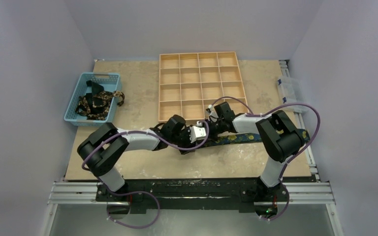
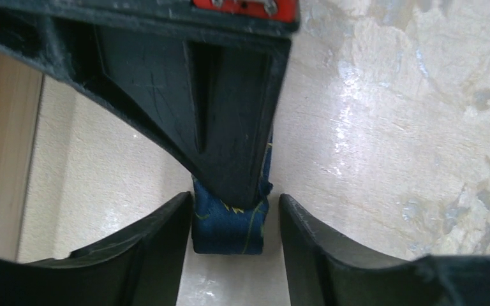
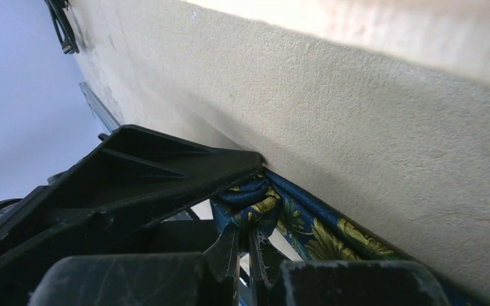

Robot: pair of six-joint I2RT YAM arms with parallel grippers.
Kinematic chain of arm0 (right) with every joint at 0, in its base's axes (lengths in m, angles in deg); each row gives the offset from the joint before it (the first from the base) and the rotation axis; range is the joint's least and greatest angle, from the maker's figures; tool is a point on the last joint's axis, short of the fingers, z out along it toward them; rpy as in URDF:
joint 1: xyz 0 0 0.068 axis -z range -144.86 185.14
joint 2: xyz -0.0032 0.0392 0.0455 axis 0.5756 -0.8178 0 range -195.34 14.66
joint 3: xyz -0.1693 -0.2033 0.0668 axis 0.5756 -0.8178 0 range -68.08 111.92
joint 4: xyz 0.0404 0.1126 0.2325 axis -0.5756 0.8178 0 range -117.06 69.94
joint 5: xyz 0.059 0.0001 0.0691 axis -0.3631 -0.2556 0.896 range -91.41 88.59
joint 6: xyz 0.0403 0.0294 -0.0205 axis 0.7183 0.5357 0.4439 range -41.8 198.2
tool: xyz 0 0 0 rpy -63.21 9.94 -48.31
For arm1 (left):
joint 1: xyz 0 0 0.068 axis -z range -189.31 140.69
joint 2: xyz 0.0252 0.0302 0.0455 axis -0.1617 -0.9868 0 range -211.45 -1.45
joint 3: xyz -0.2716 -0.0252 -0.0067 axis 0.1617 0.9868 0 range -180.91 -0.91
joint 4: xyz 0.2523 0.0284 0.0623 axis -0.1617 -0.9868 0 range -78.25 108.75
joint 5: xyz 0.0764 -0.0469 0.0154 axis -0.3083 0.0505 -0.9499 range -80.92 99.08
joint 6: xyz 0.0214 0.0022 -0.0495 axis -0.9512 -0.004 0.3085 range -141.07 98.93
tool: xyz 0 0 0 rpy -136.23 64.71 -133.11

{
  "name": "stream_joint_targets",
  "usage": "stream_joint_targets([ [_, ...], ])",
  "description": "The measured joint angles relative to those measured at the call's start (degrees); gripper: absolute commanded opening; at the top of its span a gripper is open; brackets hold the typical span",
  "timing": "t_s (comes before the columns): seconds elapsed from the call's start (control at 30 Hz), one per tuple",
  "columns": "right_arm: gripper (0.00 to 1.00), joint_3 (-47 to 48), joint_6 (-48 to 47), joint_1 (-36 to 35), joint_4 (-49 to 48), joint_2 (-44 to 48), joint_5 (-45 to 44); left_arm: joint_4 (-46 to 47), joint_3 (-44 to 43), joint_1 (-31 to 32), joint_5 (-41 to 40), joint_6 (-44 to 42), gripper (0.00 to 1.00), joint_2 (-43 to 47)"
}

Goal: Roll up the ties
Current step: Roll the tie at the center of the board.

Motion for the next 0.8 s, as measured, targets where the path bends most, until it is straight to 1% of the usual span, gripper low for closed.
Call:
stream_joint_targets([
  [0.2,0.00,0.4,-4.1,1.6,3.0,-0.5,-0.5,12.5,7.3,-0.8,1.4,3.7,0.56,1.7],
  [0.33,0.00,0.5,-6.6,2.6,3.7,-1.2,-0.5,17.1,9.1,-0.8,1.2,5.4,0.57,1.3],
  [0.5,0.00,1.0,-8.2,3.2,3.9,-2.4,0.2,23.2,9.3,-0.8,1.2,6.8,0.57,-1.4],
  [0.57,0.00,1.4,-8.4,3.5,3.9,-3.0,0.5,26.0,9.3,-0.8,1.3,7.3,0.51,-2.8],
  [0.6,0.00,1.6,-8.6,3.6,4.0,-3.2,0.6,27.0,9.2,-0.8,1.5,7.3,0.45,-3.4],
  [0.7,0.00,1.8,-9.1,3.6,4.6,-3.3,0.6,28.7,8.4,-0.9,2.4,7.2,0.20,-4.9],
  [0.73,0.00,1.8,-9.2,3.6,4.7,-3.2,0.6,28.7,8.2,-0.9,2.9,7.0,0.17,-5.2],
  [0.8,0.00,1.9,-9.3,3.8,4.8,-2.9,0.5,27.5,7.6,-0.9,3.6,6.1,0.17,-5.2],
])
